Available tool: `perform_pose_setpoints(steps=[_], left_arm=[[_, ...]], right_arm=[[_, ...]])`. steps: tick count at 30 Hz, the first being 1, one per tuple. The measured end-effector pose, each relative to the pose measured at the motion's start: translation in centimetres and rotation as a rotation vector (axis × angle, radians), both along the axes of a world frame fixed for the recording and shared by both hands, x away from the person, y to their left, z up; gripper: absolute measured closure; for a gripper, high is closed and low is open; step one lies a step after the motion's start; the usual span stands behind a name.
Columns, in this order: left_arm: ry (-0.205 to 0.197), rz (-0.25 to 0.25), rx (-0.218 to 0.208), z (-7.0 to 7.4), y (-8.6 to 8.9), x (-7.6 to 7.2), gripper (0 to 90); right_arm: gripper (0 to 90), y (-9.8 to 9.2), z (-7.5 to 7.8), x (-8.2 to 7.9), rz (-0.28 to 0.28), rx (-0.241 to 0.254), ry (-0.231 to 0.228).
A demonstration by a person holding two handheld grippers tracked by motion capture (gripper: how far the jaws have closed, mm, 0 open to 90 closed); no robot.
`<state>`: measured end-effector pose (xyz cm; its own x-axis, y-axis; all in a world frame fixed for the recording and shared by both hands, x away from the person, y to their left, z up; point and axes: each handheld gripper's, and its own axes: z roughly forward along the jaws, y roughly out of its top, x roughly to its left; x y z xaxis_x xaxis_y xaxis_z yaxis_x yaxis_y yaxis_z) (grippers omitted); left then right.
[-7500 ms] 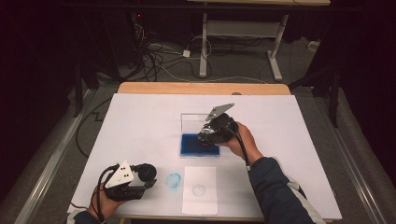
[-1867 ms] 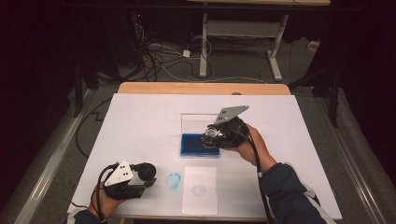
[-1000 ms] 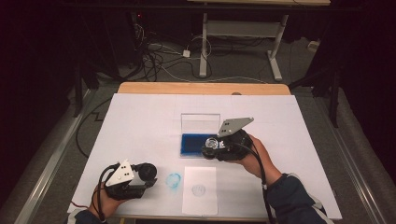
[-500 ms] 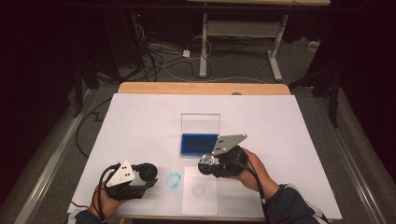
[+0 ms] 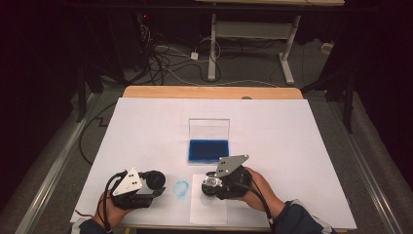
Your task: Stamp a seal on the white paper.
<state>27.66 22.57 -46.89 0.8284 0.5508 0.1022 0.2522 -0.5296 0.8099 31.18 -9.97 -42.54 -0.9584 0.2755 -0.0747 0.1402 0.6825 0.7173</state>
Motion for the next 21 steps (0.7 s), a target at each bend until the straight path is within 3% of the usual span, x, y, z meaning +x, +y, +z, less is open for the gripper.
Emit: perform_pose_setpoints(steps=[11,21], left_arm=[[0.000,0.001,0.002,0.0,0.0,0.0,36.5],[0.001,-0.002,0.004,0.0,0.0,0.0,36.5]], right_arm=[[57.0,0.9,-1.3,-0.8,0.044,-0.039,0.026],[57.0,1.0,-2.2,-0.6,0.052,-0.060,0.036]])
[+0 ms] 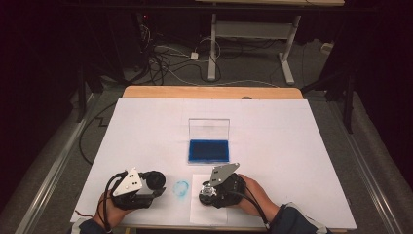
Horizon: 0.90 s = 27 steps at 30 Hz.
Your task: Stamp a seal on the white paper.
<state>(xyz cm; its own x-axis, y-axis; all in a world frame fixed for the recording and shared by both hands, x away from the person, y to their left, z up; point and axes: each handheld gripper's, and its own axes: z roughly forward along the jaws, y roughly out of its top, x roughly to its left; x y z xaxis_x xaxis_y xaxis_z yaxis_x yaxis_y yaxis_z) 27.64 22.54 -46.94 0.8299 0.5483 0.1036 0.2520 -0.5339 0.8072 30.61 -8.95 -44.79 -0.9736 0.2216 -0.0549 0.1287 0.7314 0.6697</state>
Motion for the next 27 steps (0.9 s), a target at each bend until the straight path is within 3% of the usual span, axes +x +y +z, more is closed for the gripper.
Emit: perform_pose_setpoints(steps=[27], left_arm=[[0.007,-0.005,0.005,-0.09,-0.05,0.06,36.5]], right_arm=[[57.2,0.03,0.04,0.13,0.006,-0.019,0.018]])
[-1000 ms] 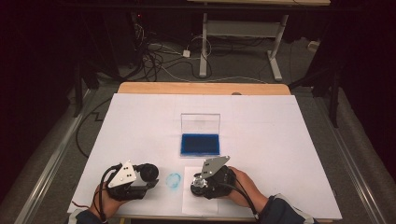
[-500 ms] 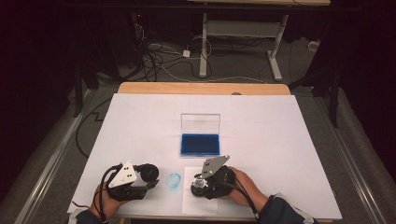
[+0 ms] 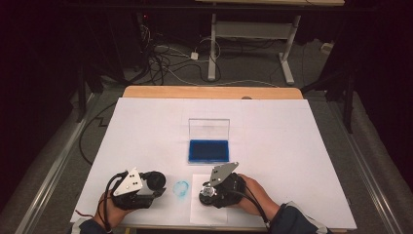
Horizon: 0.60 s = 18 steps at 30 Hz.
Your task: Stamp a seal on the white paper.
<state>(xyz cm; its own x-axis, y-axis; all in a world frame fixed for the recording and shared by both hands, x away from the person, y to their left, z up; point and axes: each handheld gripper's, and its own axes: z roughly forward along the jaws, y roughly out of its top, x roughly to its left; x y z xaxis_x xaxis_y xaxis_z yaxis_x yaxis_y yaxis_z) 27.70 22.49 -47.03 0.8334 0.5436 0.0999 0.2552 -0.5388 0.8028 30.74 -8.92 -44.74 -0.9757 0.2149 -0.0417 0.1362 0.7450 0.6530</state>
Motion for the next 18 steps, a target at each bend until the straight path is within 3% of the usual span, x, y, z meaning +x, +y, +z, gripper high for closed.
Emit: perform_pose_setpoints(steps=[18], left_arm=[[0.001,-0.001,-0.002,-0.03,0.00,0.01,36.5]], right_arm=[[57.1,0.01,-0.08,-0.03,-0.006,0.004,0.002]])
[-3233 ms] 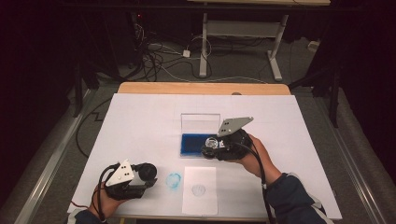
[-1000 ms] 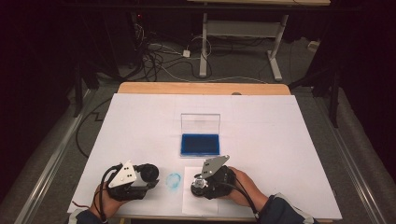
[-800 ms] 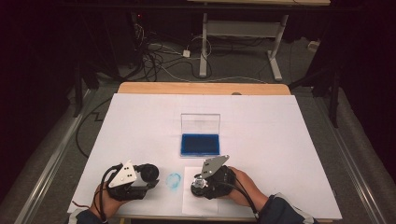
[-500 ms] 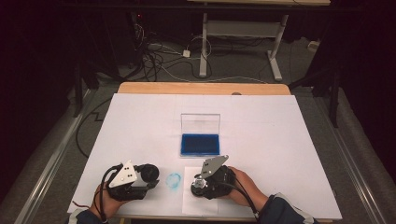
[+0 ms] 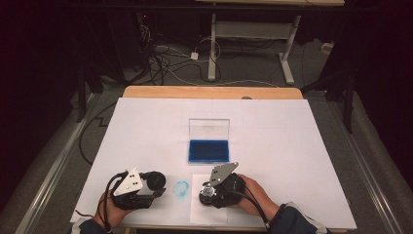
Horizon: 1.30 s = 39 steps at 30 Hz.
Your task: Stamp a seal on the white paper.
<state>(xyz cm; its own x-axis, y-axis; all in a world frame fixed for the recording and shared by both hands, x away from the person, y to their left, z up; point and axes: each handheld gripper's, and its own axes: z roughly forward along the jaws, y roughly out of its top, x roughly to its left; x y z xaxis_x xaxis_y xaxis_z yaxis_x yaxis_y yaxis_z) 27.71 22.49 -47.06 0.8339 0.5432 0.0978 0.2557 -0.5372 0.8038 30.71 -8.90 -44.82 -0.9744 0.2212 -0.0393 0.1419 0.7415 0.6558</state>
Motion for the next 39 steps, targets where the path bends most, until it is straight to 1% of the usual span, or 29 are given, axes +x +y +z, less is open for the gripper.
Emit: perform_pose_setpoints(steps=[6,15,17,21,27,34,39], left_arm=[[-0.006,0.003,-0.002,0.1,0.1,0.0,36.5],[-0.004,0.001,-0.003,0.1,0.1,0.0,36.5],[-0.005,0.003,-0.003,0.1,0.1,0.0,36.5],[-0.003,0.002,-0.002,0.1,0.1,0.0,36.5],[-0.003,0.000,0.002,0.1,0.0,0.0,36.5],[-0.001,0.000,0.002,0.0,0.0,0.1,36.5],[0.000,0.001,0.002,0.0,0.0,0.0,36.5]], right_arm=[[57.1,0.1,0.1,-0.1,0.002,-0.006,-0.012],[57.1,0.0,0.3,0.0,0.010,-0.013,-0.009],[57.1,0.0,0.4,0.0,0.008,-0.009,-0.009],[57.1,-0.3,1.1,0.0,0.000,0.021,-0.011],[57.1,-0.7,1.8,0.0,-0.009,0.046,-0.026],[57.0,-0.8,2.2,-0.2,-0.008,0.058,-0.031],[57.0,-0.6,2.1,-0.2,-0.002,0.055,-0.031]])
